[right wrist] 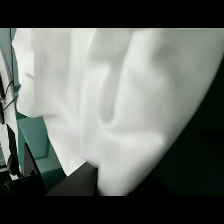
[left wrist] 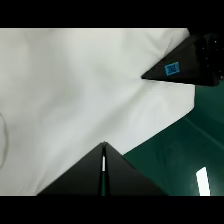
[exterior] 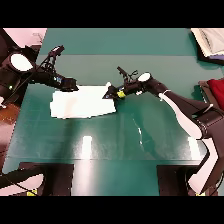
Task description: Fold the shirts.
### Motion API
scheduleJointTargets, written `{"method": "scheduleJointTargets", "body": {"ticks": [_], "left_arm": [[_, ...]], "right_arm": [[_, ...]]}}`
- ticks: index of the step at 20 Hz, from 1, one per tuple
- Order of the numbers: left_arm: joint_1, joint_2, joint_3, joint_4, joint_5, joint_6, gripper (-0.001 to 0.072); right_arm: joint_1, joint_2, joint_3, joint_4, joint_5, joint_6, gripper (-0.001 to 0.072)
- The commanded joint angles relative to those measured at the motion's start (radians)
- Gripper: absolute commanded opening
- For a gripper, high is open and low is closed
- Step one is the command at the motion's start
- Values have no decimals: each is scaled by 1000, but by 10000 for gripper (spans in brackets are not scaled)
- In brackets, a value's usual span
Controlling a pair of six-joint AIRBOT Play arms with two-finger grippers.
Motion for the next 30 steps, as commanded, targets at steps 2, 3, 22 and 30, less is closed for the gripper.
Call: {"method": "scheduleJointTargets", "body": {"ticks": [2, 3, 22, 30], "left_arm": [[0, 1, 1, -23, -40, -1, 21], [-1, 1, 1, -29, -46, -1, 21], [-1, 1, 1, -265, 139, -9, 21], [-1, -10, -3, -265, 157, -8, 21]], "right_arm": [[-60, 61, 24, 0, -21, -17, 21], [-101, 112, -7, -24, -46, -15, 21], [-1218, 465, -25, -230, -87, 15, 20], [-1294, 482, 201, -233, 16, 15, 21]]}}
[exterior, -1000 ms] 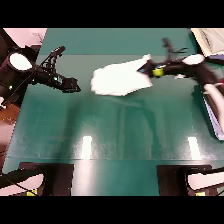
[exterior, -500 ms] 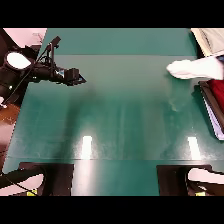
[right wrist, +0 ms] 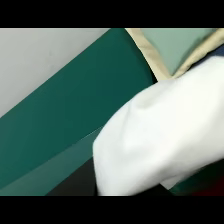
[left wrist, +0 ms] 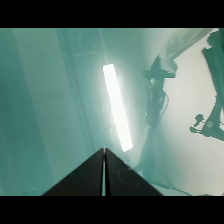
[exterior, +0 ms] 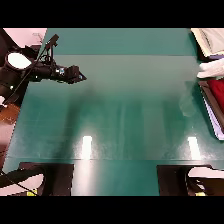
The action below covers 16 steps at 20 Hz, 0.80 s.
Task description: Fold the shirts.
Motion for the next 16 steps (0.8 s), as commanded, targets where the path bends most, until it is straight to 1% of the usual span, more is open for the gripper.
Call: {"method": "scheduleJointTargets", "body": {"ticks": [1, 3, 5, 11, 14, 15, 16], "left_arm": [[-1, -3, -1, -2, 3, 1, 21], [-1, -3, -1, -2, 3, 1, 21], [-1, -3, -1, -2, -2, 2, 21], [-1, -3, -1, -1, -33, 10, 21], [-1, -3, -1, 0, -56, 36, 21], [-1, -3, -1, 0, -60, 36, 21], [-1, -3, -1, 2, -61, 36, 21]], "right_arm": [[-52, 42, 53, -6, 57, 0, 20], [-85, 81, 53, -84, 107, 23, 21], [-106, 111, 53, -217, 179, 86, 21], [-169, 140, 53, -513, 468, 164, 22], [-192, 142, 53, -669, 579, 251, 24], [-199, 142, 53, -704, 610, 257, 26], [-198, 143, 53, -734, 642, 259, 48]]}}
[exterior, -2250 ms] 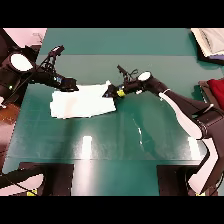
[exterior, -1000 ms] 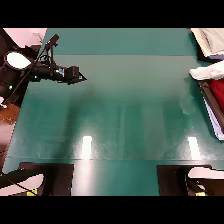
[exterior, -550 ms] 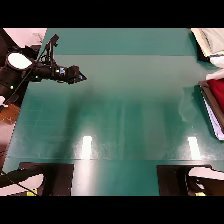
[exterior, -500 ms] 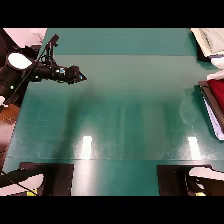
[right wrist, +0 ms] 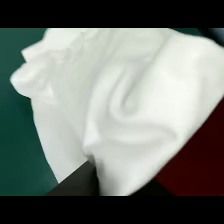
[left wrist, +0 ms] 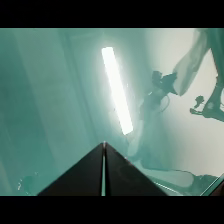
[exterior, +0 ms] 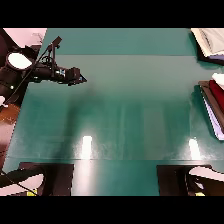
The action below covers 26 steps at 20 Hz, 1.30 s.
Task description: Fold the shirts.
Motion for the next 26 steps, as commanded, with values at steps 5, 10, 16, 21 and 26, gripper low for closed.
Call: {"method": "scheduleJointTargets", "body": {"ticks": [5, 10, 16, 21, 26], "left_arm": [[0, 0, 0, 6, -19, 11, 21], [0, 0, 0, 6, -10, 10, 21], [0, 0, 0, 5, -5, 9, 21], [0, 0, 0, 5, 32, 9, 21], [0, 0, 0, 5, 32, 9, 21]], "right_arm": [[-16, 37, -30, -201, 119, 49, 573], [12, 59, -85, -58, 103, 97, 571], [260, 59, -95, 217, 67, 93, 427], [489, 59, -96, 217, 1, 40, 23], [602, 58, -96, 217, -11, 28, 23]]}}
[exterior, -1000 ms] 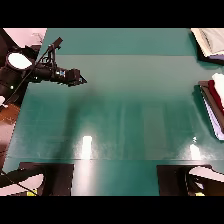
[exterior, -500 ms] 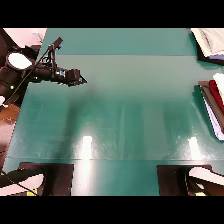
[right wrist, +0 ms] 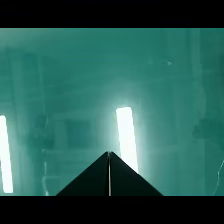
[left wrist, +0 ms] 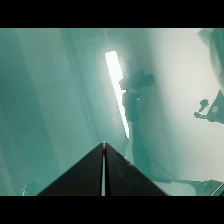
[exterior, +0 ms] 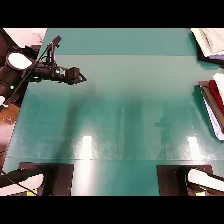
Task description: Fold the shirts.
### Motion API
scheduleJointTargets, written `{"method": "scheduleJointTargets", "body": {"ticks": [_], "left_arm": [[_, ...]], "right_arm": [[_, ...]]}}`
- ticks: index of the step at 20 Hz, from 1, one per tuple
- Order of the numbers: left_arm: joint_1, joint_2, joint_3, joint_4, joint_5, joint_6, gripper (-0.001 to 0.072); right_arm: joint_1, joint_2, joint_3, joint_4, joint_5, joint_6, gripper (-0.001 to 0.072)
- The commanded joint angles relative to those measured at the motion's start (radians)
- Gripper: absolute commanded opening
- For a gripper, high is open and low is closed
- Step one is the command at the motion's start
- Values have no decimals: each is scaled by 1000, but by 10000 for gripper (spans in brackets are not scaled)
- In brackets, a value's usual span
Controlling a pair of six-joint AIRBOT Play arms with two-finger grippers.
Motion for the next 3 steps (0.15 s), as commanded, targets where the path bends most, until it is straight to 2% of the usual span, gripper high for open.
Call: {"method": "scheduleJointTargets", "body": {"ticks": [1, 3], "left_arm": [[0, 0, 0, 0, 4, -1, 21], [0, 0, 0, 0, 4, -1, 21]], "right_arm": [[71, 0, 0, 6, -14, -12, 23], [74, 0, 0, 7, -14, -12, 23]]}}
